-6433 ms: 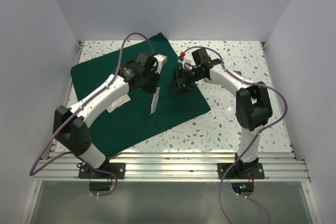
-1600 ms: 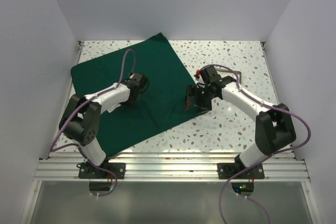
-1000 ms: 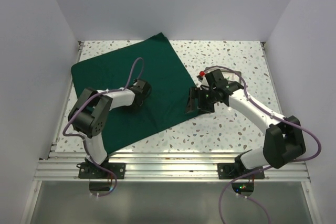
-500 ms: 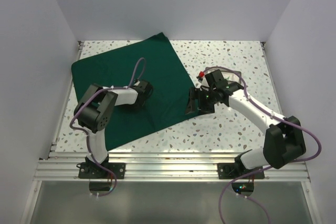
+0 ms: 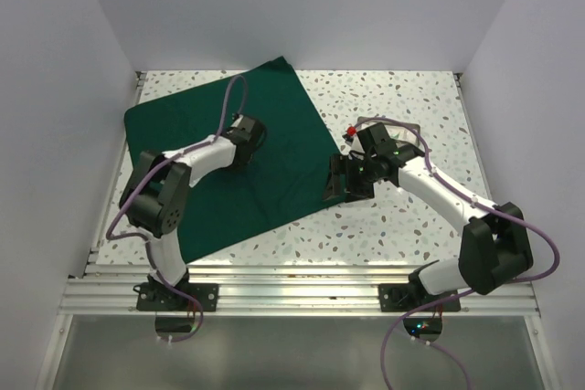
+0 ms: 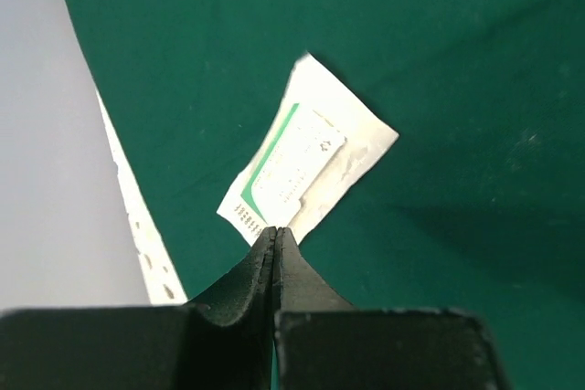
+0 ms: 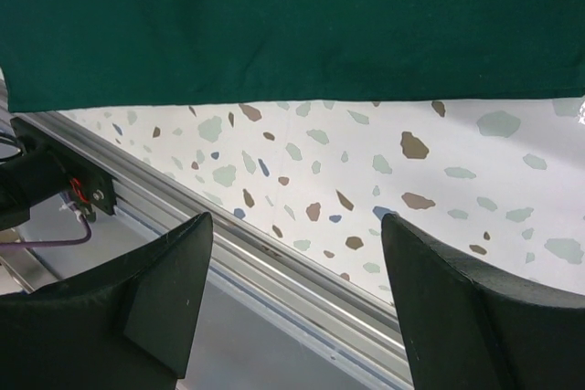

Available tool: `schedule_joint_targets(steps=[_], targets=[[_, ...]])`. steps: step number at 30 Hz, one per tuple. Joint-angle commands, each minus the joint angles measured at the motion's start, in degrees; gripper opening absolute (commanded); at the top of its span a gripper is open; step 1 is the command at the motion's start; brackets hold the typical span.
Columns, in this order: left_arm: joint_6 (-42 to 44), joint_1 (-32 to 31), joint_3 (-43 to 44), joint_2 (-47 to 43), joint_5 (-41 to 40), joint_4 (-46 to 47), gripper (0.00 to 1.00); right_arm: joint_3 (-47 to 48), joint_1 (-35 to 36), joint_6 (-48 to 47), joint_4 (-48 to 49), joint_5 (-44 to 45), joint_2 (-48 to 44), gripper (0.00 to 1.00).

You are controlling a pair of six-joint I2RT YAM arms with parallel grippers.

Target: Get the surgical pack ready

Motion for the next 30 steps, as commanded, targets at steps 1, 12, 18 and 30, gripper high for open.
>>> schedule_joint_targets(steps=[1, 12, 18, 30], targets=[[-3.9, 2.0, 2.9, -5.6, 6.0, -3.4, 0.00, -0.4, 0.1, -0.1, 1.5, -1.4, -1.4, 0.78], [-5.2, 17.4, 7.1, -4.0, 26.6, -6.5, 0.54, -0.1, 0.1, -0.3, 1.7, -2.3, -0.1, 0.78], [-8.2, 30.2, 1.1, -9.3, 45.9, -1.1, 0.66, -0.5, 0.1, -0.9, 1.5, -2.6, -0.5, 0.78], [-11.1, 42.1, -9.7, -8.7, 68.4, 9.6, 0.67, -1.7, 0.1, -1.6, 1.6, -3.4, -0.7, 0.78]])
